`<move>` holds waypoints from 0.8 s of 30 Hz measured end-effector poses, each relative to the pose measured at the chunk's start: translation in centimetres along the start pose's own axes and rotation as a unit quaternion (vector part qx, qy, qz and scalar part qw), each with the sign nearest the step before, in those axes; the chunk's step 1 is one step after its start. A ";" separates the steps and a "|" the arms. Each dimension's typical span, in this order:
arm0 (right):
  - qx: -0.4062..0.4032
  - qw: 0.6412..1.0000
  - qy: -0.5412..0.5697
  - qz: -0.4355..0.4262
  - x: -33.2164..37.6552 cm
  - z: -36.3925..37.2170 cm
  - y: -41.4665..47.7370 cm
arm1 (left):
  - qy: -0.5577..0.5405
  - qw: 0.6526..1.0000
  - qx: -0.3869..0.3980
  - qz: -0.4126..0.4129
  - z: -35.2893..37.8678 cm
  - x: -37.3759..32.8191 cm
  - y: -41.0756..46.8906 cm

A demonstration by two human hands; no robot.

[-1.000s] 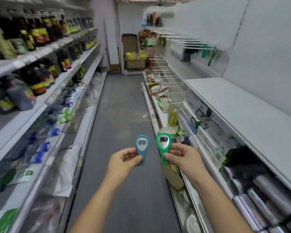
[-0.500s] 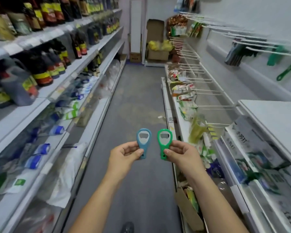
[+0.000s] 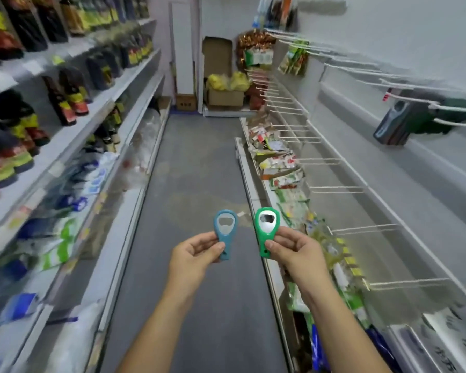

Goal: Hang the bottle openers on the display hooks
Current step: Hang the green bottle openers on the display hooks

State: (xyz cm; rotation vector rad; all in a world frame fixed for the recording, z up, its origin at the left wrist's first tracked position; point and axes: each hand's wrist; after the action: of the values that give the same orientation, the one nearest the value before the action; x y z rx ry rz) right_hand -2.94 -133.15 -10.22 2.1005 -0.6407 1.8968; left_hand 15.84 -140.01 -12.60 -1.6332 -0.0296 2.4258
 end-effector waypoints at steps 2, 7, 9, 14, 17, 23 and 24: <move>-0.003 1.000 0.006 -0.002 -0.2 0.2 4.5 | -0.007 1.000 -0.004 -0.011 1.2 0.3 4.7; -0.016 0.999 0.029 -0.025 1.4 -0.5 16.3 | 0.012 1.000 -0.005 0.004 5.3 -0.4 15.9; -0.021 0.998 0.044 -0.031 2.9 -1.3 21.5 | 0.016 1.000 0.002 0.007 7.9 -1.3 20.7; -0.050 0.996 0.059 -0.049 6.4 -2.7 30.9 | 0.025 0.999 0.035 0.020 13.6 -3.5 29.6; -0.090 0.992 0.069 -0.055 7.4 -3.7 35.0 | 0.030 0.996 0.078 0.014 17.0 -3.5 34.7; -0.213 0.974 0.065 -0.038 6.5 -5.7 40.9 | 0.044 0.980 0.190 -0.032 23.6 -1.7 44.1; -0.237 0.969 0.065 -0.035 6.5 -5.9 41.7 | 0.045 0.975 0.212 -0.041 24.6 -1.5 45.6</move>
State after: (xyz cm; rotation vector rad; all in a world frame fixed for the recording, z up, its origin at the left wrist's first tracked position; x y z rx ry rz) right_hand -27.36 -167.97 -7.73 1.6615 -0.8739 1.6259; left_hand -13.87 -182.22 -8.05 -1.5061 0.4001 2.1064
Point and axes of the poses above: each hand's wrist, its own y-axis towards the middle knuckle, its own z-axis out of the palm, x = y × z, and after that the axes turned 12 degrees about -y, right-handed
